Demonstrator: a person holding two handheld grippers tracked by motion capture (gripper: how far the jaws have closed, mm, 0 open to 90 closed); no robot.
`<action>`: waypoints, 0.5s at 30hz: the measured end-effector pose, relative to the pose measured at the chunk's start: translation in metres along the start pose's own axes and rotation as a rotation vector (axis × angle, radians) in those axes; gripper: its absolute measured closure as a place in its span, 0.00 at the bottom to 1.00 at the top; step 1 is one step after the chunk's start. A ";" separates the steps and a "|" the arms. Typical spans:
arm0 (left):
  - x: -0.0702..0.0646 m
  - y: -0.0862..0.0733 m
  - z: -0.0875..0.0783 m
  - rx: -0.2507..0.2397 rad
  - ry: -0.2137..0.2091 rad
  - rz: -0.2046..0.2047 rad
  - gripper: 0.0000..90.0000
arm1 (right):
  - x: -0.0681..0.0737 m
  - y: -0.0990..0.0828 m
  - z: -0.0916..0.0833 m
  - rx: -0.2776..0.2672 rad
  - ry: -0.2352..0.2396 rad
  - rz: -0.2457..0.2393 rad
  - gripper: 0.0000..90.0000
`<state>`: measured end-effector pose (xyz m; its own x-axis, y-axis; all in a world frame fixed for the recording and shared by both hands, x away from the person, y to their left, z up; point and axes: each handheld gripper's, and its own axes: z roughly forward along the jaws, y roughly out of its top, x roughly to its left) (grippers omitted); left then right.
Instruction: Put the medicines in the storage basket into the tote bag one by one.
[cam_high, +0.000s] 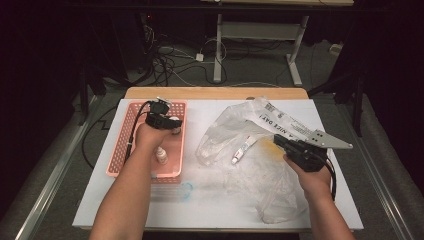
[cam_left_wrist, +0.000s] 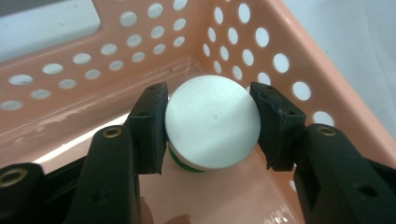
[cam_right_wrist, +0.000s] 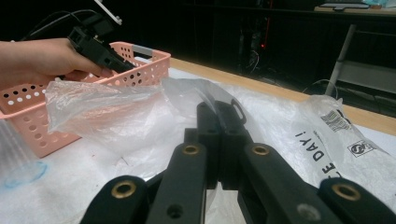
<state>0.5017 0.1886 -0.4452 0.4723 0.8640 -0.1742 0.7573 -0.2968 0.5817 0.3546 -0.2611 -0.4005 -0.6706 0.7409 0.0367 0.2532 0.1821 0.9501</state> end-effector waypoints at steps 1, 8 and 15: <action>-0.001 0.000 -0.002 -0.004 0.012 -0.001 0.54 | 0.000 0.000 0.000 0.000 -0.001 0.000 1.00; -0.003 -0.009 -0.021 -0.048 0.011 -0.022 0.54 | 0.001 0.000 0.001 0.002 0.000 -0.005 1.00; -0.006 -0.025 -0.042 -0.088 -0.006 -0.024 0.54 | 0.003 0.001 0.002 0.000 0.003 -0.010 1.00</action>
<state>0.4616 0.2081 -0.4253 0.4573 0.8679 -0.1938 0.7261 -0.2385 0.6449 0.3543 -0.2580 -0.3997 -0.6755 0.7368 0.0280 0.2464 0.1898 0.9504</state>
